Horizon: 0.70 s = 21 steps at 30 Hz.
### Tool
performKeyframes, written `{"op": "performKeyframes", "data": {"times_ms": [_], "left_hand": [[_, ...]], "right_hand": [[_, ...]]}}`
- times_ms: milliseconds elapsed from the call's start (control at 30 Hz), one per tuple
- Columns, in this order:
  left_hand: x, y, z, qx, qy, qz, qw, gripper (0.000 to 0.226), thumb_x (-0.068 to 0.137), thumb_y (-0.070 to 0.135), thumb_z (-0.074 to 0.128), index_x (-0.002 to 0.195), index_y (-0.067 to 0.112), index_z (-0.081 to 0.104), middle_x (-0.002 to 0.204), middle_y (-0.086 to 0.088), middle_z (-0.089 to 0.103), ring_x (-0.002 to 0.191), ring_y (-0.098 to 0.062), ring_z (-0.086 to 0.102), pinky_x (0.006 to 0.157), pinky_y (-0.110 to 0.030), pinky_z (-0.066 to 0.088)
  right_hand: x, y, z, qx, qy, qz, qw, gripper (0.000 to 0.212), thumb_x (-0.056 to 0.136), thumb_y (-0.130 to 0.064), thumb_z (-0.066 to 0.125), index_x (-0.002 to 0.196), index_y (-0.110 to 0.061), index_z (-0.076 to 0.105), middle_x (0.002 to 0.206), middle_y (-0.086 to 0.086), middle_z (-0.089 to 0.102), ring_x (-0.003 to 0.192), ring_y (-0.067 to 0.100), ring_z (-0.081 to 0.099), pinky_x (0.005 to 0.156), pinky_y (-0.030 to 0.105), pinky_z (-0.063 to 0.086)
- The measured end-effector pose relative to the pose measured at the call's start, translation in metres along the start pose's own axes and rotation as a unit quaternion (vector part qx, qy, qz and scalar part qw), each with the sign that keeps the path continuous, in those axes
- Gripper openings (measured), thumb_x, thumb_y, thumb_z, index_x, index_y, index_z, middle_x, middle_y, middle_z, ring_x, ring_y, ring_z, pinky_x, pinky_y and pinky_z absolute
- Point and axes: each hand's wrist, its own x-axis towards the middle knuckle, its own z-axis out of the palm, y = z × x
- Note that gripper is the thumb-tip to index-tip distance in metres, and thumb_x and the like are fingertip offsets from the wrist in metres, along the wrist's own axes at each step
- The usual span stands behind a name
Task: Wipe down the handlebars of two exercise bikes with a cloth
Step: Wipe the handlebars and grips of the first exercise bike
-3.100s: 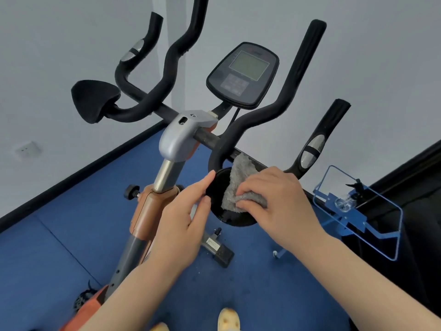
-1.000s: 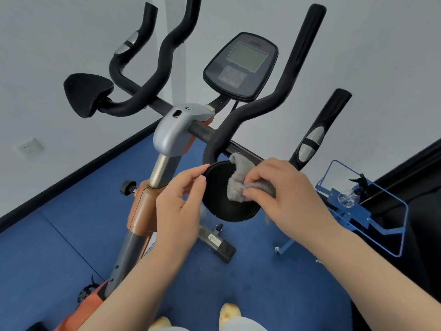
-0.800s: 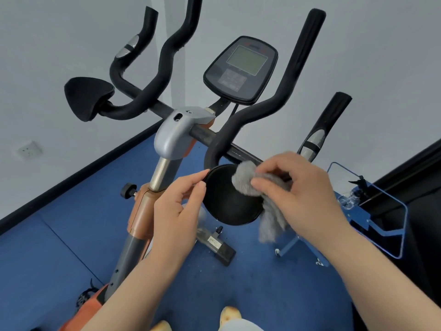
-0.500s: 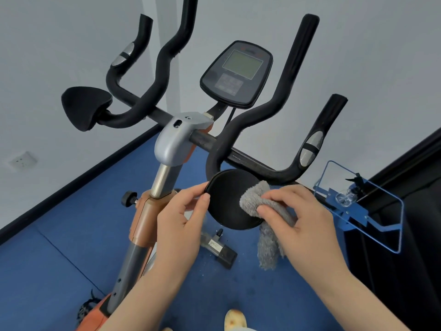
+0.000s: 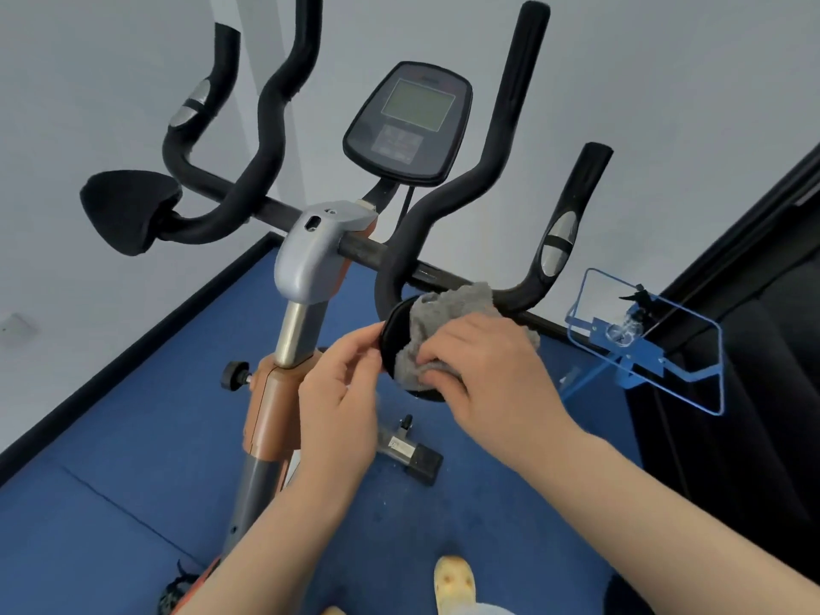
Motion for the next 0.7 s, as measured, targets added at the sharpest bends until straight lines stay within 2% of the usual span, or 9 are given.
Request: {"op": "performKeyframes", "data": {"times_ms": [67,200,267,367,500,600,700], "left_hand": [[0.001,0.000,-0.003,-0.002,-0.021,-0.002,1.000,0.029,0.094,0.003,0.050,0.103,0.020,0.071,0.084,0.011,0.075,0.083,0.009,0.065,0.067,0.000,0.042],[0.002,0.001,-0.010,0.011,-0.038,0.008,0.999,0.031,0.094,0.005,0.048,0.100,0.024,0.071,0.088,0.023,0.072,0.083,0.012,0.064,0.068,0.002,0.041],[0.000,0.002,-0.010,0.004,-0.037,0.009,0.999,0.032,0.093,0.003,0.048,0.097,0.026,0.070,0.083,0.023,0.073,0.082,0.013,0.063,0.068,0.002,0.040],[0.000,0.000,-0.010,0.026,-0.020,0.018,0.999,0.031,0.092,0.001,0.048,0.099,0.020,0.071,0.077,0.022,0.072,0.080,0.017,0.060,0.067,0.005,0.037],[0.002,0.000,-0.008,0.001,-0.034,0.003,0.999,0.030,0.092,0.001,0.047,0.101,0.017,0.071,0.087,0.015,0.073,0.079,0.007,0.066,0.065,-0.001,0.043],[0.000,0.000,-0.009,0.010,-0.033,-0.001,0.999,0.031,0.093,0.003,0.047,0.101,0.020,0.071,0.087,0.019,0.073,0.082,0.009,0.066,0.066,0.000,0.042],[0.000,0.000,-0.010,0.004,-0.044,-0.011,0.999,0.032,0.093,0.005,0.046,0.103,0.022,0.071,0.088,0.020,0.073,0.085,0.006,0.067,0.068,0.000,0.042]], "right_hand": [[-0.003,0.007,-0.009,0.018,-0.045,-0.018,0.999,0.004,0.080,-0.020,0.069,0.082,-0.017,0.069,0.082,-0.005,0.067,0.083,0.019,0.058,0.078,0.034,0.040],[0.012,-0.004,-0.008,0.075,0.069,0.046,0.994,0.007,0.080,-0.022,0.071,0.085,-0.017,0.069,0.086,-0.006,0.068,0.084,0.015,0.059,0.078,0.031,0.044],[0.013,-0.014,0.005,0.054,0.070,0.039,0.995,0.007,0.077,-0.017,0.074,0.081,-0.014,0.069,0.083,-0.003,0.068,0.083,0.019,0.060,0.078,0.032,0.043],[0.000,-0.008,0.008,-0.009,0.023,0.000,1.000,0.009,0.073,-0.022,0.077,0.075,-0.018,0.070,0.078,-0.006,0.067,0.080,0.020,0.060,0.080,0.030,0.035],[-0.009,0.003,-0.004,-0.059,-0.037,-0.069,0.995,0.008,0.071,-0.023,0.079,0.075,-0.024,0.073,0.077,-0.010,0.066,0.081,0.019,0.059,0.081,0.029,0.035],[-0.014,0.013,-0.015,-0.072,-0.029,-0.123,0.989,0.006,0.072,-0.020,0.079,0.076,-0.022,0.075,0.076,-0.009,0.068,0.079,0.019,0.060,0.076,0.027,0.040],[-0.020,0.029,-0.025,-0.068,0.018,-0.133,0.989,0.008,0.072,-0.015,0.077,0.076,-0.022,0.075,0.077,-0.009,0.067,0.078,0.019,0.058,0.071,0.026,0.045]]}}
